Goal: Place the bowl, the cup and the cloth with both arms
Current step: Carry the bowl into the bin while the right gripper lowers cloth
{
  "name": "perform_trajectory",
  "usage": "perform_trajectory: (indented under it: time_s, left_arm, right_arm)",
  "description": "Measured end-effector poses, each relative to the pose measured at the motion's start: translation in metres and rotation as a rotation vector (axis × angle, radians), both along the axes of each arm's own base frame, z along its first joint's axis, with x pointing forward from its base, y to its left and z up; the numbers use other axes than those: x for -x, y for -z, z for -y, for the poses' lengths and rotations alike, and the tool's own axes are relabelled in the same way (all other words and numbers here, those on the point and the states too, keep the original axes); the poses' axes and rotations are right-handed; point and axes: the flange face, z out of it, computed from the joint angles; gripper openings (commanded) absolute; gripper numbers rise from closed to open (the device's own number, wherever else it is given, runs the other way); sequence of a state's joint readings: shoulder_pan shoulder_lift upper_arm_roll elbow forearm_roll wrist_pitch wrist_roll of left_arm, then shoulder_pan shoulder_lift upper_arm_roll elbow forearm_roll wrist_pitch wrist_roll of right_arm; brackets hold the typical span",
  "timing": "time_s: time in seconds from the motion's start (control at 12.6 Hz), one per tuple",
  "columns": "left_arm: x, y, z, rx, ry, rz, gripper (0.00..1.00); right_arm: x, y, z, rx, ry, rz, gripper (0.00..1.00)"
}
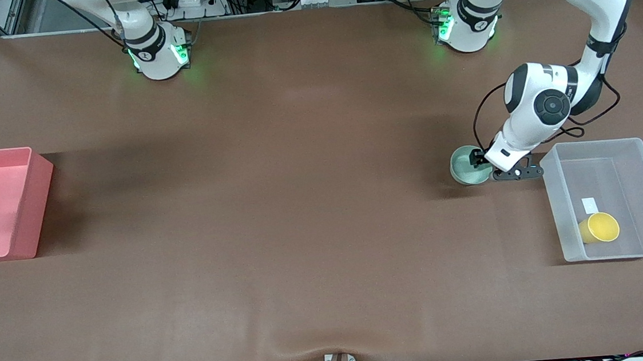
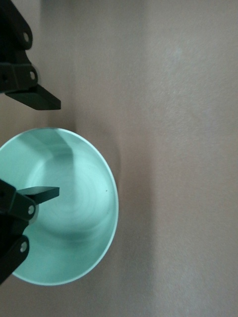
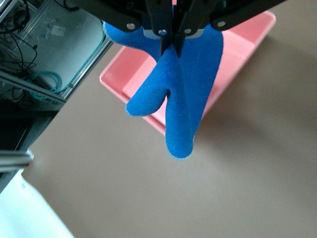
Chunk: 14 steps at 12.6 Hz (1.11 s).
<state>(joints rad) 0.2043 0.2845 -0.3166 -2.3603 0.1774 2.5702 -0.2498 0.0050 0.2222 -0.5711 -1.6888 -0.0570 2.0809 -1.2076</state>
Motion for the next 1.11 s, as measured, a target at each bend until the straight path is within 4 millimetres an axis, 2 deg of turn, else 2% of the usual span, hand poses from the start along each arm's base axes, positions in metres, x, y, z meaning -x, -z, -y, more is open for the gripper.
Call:
perform_trajectory:
  time_s: [0.08, 0.32, 0.48, 0.63, 0.87, 1.03, 1.11]
  left_arm:
    - [0.001, 0.005, -0.001, -0.005, 0.003, -0.003, 0.00]
    - [-0.003, 0.007, -0.019, -0.014, -0.021, 0.008, 0.00]
    - [-0.016, -0.005, -0.026, -0.015, -0.035, 0.037, 0.00]
    - [-0.038, -0.033, -0.030, -0.040, -0.045, 0.029, 0.00]
    - [-0.079, -0.102, -0.050, -0.073, -0.081, -0.022, 0.00]
    - [-0.094, -0.145, -0.087, -0.040, -0.061, -0.044, 0.00]
    - [-0.094, -0.159, -0.117, -0.029, -0.044, -0.049, 0.00]
  right_arm:
    - [0.012, 0.003, 0.018, -0.002, 0.009, -0.013, 0.00]
    - [0.034, 0.013, 0.051, -0.007, 0.032, -0.045, 0.00]
    - [0.043, 0.033, 0.062, -0.021, 0.037, -0.083, 0.00]
    - [0.051, 0.062, 0.072, -0.026, 0.048, -0.113, 0.00]
    - [0.051, 0.085, 0.078, -0.010, 0.047, -0.117, 0.00]
    - [0.052, 0.098, 0.079, 0.012, 0.037, -0.088, 0.00]
    - [0.055, 0.107, 0.079, 0.017, 0.035, -0.083, 0.00]
